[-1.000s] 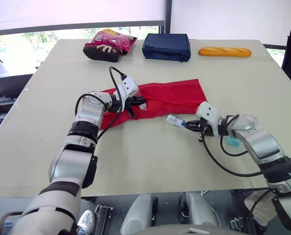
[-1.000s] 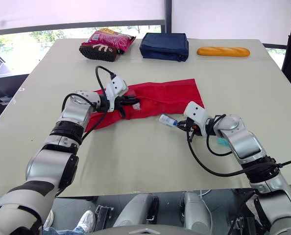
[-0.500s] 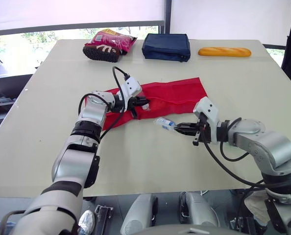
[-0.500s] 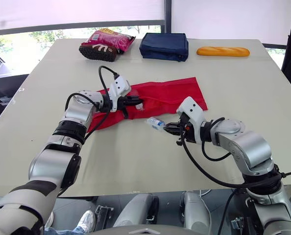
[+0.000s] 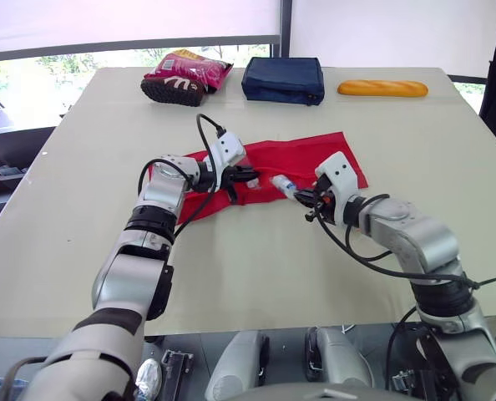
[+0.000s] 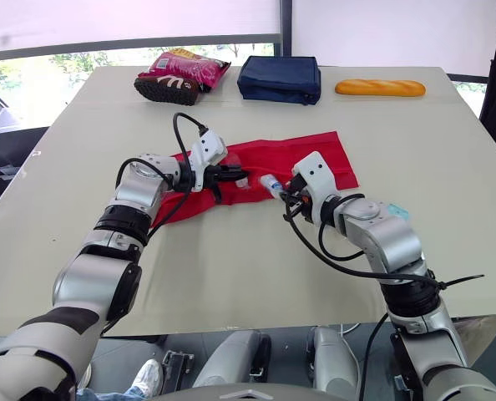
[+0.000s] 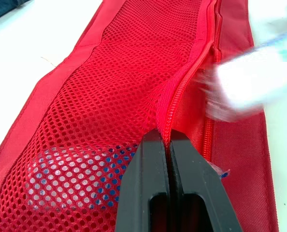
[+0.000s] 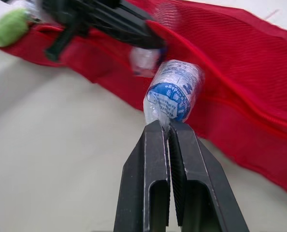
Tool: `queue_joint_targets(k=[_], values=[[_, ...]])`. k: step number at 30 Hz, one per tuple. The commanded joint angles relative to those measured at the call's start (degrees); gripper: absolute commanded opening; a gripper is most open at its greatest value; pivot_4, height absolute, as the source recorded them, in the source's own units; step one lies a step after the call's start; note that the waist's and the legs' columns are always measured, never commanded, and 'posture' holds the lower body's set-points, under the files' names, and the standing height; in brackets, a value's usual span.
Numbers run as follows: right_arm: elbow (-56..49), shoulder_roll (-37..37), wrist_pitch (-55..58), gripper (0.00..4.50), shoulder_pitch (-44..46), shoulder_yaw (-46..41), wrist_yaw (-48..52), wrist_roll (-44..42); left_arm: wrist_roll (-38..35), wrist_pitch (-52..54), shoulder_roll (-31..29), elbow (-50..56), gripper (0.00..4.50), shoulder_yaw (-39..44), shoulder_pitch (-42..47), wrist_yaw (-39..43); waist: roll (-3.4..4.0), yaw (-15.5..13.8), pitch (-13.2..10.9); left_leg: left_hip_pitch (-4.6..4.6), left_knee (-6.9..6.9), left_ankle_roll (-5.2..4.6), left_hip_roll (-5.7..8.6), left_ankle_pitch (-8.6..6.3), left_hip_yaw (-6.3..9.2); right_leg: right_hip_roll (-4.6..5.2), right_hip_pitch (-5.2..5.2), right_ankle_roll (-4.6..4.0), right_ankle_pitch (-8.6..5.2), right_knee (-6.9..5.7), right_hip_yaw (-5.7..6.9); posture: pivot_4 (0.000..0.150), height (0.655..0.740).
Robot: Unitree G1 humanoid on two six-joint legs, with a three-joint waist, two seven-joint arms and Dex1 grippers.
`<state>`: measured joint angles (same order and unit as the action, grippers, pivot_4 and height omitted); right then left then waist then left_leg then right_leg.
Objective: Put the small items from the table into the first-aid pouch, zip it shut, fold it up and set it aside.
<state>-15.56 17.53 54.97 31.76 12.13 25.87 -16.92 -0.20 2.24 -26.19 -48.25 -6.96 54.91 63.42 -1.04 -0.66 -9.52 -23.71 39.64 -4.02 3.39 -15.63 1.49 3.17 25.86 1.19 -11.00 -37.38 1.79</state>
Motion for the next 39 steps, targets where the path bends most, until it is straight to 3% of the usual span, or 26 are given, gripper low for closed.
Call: queue_joint_targets(k=[1,6,18,26,30,33,39], values=[[3.7,-1.9,-5.8,0.10,1.9,2.0,-1.6,3.3,-1.4,0.1,-0.2,3.3,0.00,0.8,0.6,1.1,0.00,0.1,0.0,0.00,0.00,0.00,0.00,0.00,0.00,-0.01,0.00,0.00,0.00,-0.01,0.00,0.150,0.7395],[13.6,-5.7,-14.5,0.10,5.0,5.8,-3.0,8.9,-1.8,0.9,0.1,5.2,0.00,0.7,-0.2,2.5,0.01,0.5,0.0,0.00,-0.01,0.00,0.00,0.00,0.00,-0.04,0.02,0.00,0.00,-0.02,-0.02,0.150,0.7395],[36.9,-16.9,-27.3,0.10,15.1,5.0,-7.5,15.2,-2.4,2.8,1.3,9.6,0.00,-0.1,-2.5,4.2,0.04,1.8,0.0,0.01,-0.16,0.08,0.00,0.05,-0.03,-0.02,0.16,-0.01,0.00,-0.04,-0.14,0.150,0.7395],[43.0,-19.4,-31.3,0.10,18.2,3.0,-7.4,16.5,-2.2,2.4,1.6,8.8,0.00,-0.1,-2.2,3.9,0.06,1.9,0.0,0.02,-0.19,0.10,0.00,0.06,-0.03,-0.01,0.18,-0.01,-0.01,-0.04,-0.15,0.150,0.7395],[39.4,-18.5,-29.5,1.35,16.4,2.8,-6.0,16.7,-2.0,1.8,1.7,8.0,0.00,0.0,-2.1,3.4,0.06,1.9,0.0,0.01,-0.19,0.10,0.00,0.06,-0.03,-0.01,0.19,-0.01,-0.01,-0.05,-0.16,0.150,0.7395],[33.5,-16.5,-26.0,2.68,14.2,3.3,-3.9,16.6,-1.7,1.2,1.8,6.3,0.00,0.3,-1.6,2.3,0.07,1.8,0.0,0.00,-0.20,0.10,0.01,0.06,-0.03,0.00,0.19,-0.01,-0.01,-0.04,-0.16,0.150,0.7395],[18.1,-12.6,-16.1,2.68,8.6,3.8,-0.6,15.2,-1.5,0.2,2.2,4.2,0.00,0.4,-1.0,1.1,0.07,2.1,0.0,-0.01,-0.21,0.10,0.00,0.06,-0.05,0.00,0.26,-0.01,-0.01,-0.11,-0.21,0.150,0.7395]])
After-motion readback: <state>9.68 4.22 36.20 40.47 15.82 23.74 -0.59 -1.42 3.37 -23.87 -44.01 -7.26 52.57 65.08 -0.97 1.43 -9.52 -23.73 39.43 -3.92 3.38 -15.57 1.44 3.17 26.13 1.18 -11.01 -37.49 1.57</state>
